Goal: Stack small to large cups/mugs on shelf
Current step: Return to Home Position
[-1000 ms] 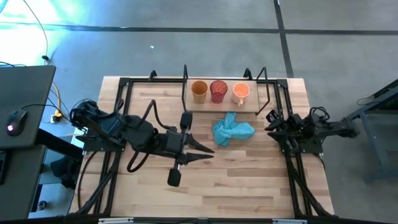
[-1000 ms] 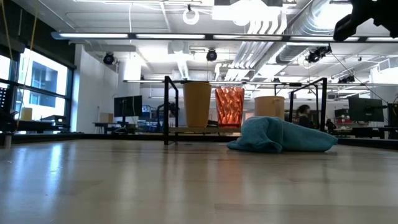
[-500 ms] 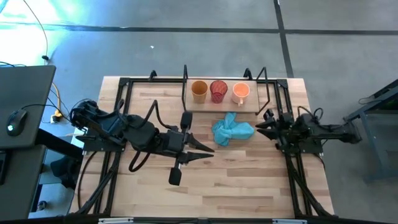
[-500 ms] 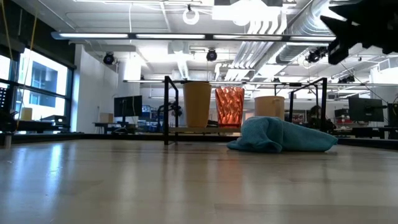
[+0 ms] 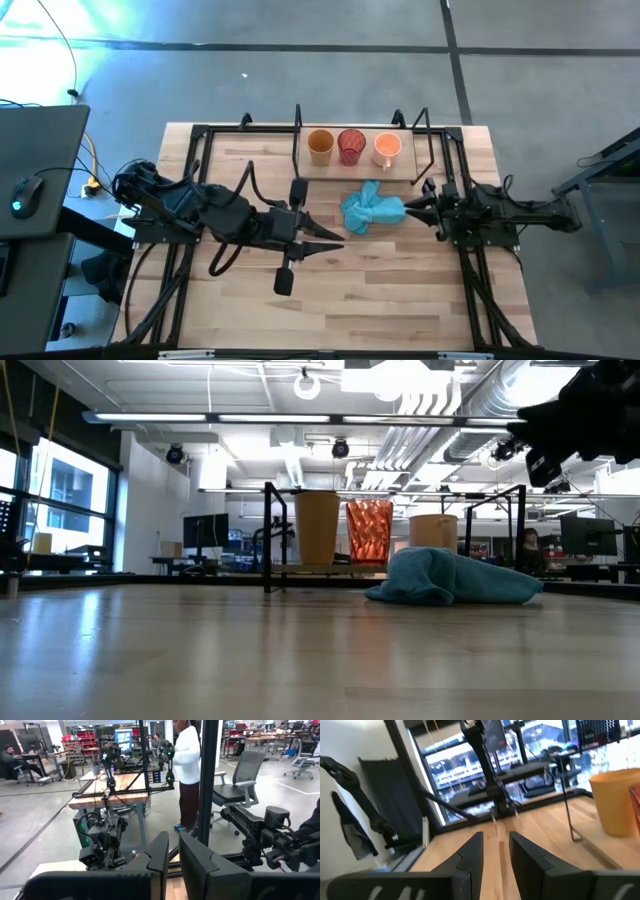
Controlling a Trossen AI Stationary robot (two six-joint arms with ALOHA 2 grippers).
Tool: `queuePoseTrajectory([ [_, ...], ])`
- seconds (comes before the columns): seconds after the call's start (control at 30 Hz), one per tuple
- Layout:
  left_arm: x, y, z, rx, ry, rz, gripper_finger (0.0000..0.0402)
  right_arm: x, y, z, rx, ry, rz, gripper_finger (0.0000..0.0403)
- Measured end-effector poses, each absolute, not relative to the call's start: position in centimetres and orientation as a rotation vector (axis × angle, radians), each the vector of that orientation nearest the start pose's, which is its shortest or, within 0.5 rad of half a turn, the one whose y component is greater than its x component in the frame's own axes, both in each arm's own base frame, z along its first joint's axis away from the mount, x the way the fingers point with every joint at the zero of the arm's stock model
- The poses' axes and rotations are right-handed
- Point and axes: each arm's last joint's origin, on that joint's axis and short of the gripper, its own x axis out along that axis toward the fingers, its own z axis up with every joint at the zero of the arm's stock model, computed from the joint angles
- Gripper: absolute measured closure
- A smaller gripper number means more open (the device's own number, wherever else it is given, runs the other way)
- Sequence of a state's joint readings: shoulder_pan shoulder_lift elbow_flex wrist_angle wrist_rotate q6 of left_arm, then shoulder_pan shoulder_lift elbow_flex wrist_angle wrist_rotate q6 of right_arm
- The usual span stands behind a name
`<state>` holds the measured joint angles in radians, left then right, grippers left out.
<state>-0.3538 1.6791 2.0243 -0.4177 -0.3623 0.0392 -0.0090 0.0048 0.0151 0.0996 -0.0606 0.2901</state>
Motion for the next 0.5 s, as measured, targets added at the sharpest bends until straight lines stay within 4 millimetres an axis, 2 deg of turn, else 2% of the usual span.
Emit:
queuePoseTrajectory([
  [0.27, 33.47, -11.25, 49.57, 0.050, 0.096, 0.013, 0.0367, 9.71, 0.01, 16.85, 0.286, -0.009, 0.027, 0.0320],
  [0.5, 33.47, -11.23, 49.53, 0.052, 0.100, 0.020, 0.0367, 9.71, -0.14, 16.83, 0.175, -0.013, -0.027, 0.0320],
])
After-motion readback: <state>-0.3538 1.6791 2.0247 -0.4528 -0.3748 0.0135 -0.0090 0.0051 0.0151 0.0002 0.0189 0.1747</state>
